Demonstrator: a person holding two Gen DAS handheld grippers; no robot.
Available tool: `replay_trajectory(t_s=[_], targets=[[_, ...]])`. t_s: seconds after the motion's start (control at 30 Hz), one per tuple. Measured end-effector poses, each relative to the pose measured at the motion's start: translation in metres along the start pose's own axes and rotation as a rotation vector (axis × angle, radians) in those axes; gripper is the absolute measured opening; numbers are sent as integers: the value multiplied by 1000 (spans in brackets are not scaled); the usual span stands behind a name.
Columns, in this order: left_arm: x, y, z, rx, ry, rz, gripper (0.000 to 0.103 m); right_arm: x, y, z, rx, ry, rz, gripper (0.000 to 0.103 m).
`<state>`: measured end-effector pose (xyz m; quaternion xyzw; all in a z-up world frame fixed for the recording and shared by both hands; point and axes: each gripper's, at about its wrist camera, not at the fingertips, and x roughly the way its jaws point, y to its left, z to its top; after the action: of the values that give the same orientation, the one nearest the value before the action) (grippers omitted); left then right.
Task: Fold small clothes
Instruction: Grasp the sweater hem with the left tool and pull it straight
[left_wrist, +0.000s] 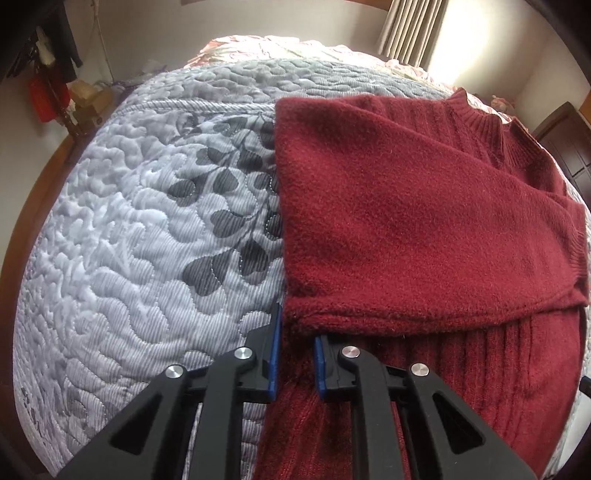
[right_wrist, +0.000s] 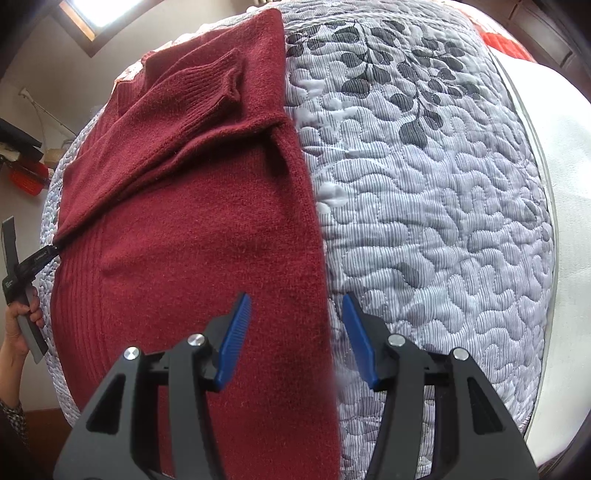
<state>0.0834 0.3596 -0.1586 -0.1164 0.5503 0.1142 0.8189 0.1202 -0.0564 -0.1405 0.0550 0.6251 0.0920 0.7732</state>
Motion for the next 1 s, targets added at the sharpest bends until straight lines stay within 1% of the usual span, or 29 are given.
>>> replay_trajectory(t_s=[0.03,0.07,0.1,0.13,0.17,0.2,0.27,0.37,0.43,0.53,0.7,0.8,0.87,0.93,0.97,1.0], targets=[[-1,0,1,1,2,-6,16,1,0,0,3,6,6,52],[-3,0,1,6,5,-15,20,1,1,1,6,10,11,52],[-6,1,1,14,16,-24,29,1,1,1,8,11,15,52],[-11,3,0,22,25,-26,31,-2,1,0,8,12,23,53],[-16,3,-4,34,31,-28,38,-5,1,-2,3,12,34,58],[-21,4,-13,50,38,-36,47,-8,0,-5,-5,13,41,62],[-33,11,-31,72,44,-43,48,-14,-1,-14,-30,16,37,62],[-46,18,-71,78,91,-58,48,-19,-9,-33,-24,37,51,62],[-59,22,-101,79,95,-62,48,-21,-13,-51,-27,56,67,62],[-75,25,-141,61,124,-92,48,-22,-15,-80,-63,89,46,62],[-85,26,-195,45,180,-87,50,-14,-22,-129,-76,166,29,61],[-88,28,-223,53,214,-71,50,-7,-26,-157,-86,208,35,60],[-90,31,-238,44,233,-77,50,-8,-27,-170,-95,200,32,60],[-93,31,-249,40,233,-75,50,-11,-28,-177,-93,195,44,60],[-94,29,-251,46,234,-71,50,-14,-29,-181,-87,193,51,58],[-96,26,-254,52,236,-67,50,-16,-29,-184,-91,192,51,52]])
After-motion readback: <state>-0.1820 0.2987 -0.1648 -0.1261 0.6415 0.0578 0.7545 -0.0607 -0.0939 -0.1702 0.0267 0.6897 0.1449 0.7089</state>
